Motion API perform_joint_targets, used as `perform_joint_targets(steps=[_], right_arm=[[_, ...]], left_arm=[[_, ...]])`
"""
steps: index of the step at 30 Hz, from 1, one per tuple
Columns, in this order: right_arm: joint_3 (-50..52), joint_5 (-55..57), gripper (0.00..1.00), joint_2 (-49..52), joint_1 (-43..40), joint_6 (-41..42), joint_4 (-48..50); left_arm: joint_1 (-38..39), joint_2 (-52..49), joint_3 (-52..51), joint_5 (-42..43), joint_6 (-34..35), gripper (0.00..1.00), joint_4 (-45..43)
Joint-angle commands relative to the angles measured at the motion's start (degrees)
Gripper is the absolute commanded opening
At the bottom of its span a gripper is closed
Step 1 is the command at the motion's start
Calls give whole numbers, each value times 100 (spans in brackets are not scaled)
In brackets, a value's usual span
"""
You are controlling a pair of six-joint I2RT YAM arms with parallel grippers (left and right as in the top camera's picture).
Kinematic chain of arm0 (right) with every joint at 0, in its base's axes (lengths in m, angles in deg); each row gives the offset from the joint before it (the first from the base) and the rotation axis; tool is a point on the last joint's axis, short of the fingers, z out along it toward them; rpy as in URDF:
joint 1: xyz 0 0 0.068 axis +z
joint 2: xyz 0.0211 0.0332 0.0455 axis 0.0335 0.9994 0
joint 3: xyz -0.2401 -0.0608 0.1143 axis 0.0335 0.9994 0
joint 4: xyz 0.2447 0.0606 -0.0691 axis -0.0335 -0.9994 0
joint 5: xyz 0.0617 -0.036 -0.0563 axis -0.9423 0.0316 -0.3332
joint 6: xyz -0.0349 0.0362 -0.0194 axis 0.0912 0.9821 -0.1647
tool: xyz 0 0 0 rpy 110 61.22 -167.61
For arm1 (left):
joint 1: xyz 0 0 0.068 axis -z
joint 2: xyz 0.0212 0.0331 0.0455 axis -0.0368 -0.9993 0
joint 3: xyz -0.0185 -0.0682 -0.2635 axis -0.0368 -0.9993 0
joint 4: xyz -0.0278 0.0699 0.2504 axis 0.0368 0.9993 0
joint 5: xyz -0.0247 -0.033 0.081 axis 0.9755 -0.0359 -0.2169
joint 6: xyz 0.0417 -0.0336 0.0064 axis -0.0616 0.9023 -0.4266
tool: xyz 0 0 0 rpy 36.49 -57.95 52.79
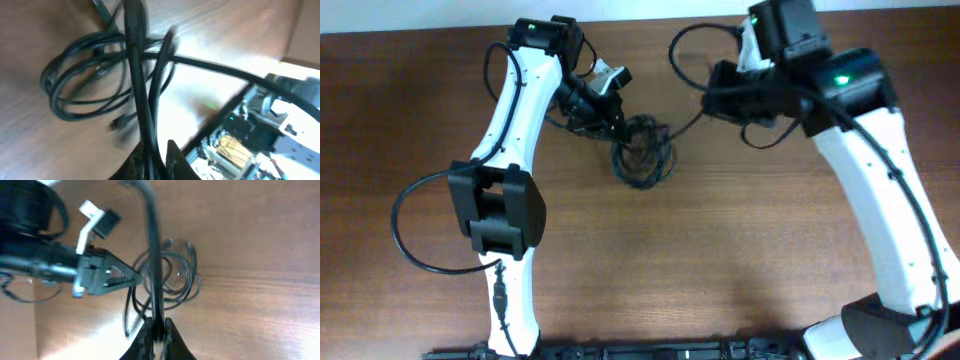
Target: Untangle cables
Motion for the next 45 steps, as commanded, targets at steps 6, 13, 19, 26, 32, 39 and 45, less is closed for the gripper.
perform_joint_targets(steps=[6,13,19,26,32,39,45], right_arm=[[-208,330,4,83,55,-81,-68],[-90,330,59,573,55,-81,-487],[-90,511,97,957,37,-81,-509],[-90,1558,98,955,-1051,-81,-769],[-90,1558,98,955,-1987,-79,-791],[-90,1556,98,955,-2068,-79,-791],[-90,1556,98,955,-2057,-79,-791]], left_arm=[[-37,107,66,-761,638,33,-348],[7,107,63,-850,638,53,-302],[708,92,-280,-1937,940,61,-221],[1141,85,-1102,-1934,940,40,-846],[1095,92,-568,-1893,940,0,-503],[933,310,2802,-1788,940,0,433],[621,640,5335,-1781,949,0,251]])
